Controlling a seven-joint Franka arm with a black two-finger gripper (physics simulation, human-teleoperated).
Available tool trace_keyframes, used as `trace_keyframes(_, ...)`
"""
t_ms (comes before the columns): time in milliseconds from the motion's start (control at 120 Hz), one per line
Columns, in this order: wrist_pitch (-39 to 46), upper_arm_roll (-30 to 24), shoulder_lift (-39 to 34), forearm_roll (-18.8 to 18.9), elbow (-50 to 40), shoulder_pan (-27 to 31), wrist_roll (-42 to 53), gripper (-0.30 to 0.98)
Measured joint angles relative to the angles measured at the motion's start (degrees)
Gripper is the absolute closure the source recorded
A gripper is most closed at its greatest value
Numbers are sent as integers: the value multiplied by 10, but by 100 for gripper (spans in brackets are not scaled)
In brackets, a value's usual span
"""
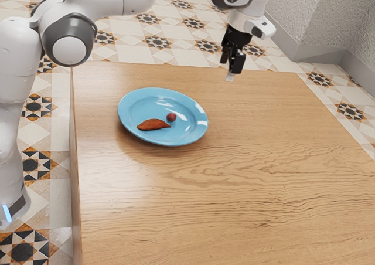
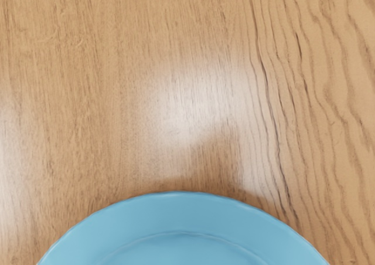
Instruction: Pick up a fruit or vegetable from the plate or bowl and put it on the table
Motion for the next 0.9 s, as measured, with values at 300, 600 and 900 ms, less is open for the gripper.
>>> trace_keyframes(300,3,18,-5,-25,-1,5,-25,0)
trace_keyframes(600,-2,32,42,-52,-29,15,-75,0)
trace_keyframes(900,26,34,49,-103,-90,28,-107,0)
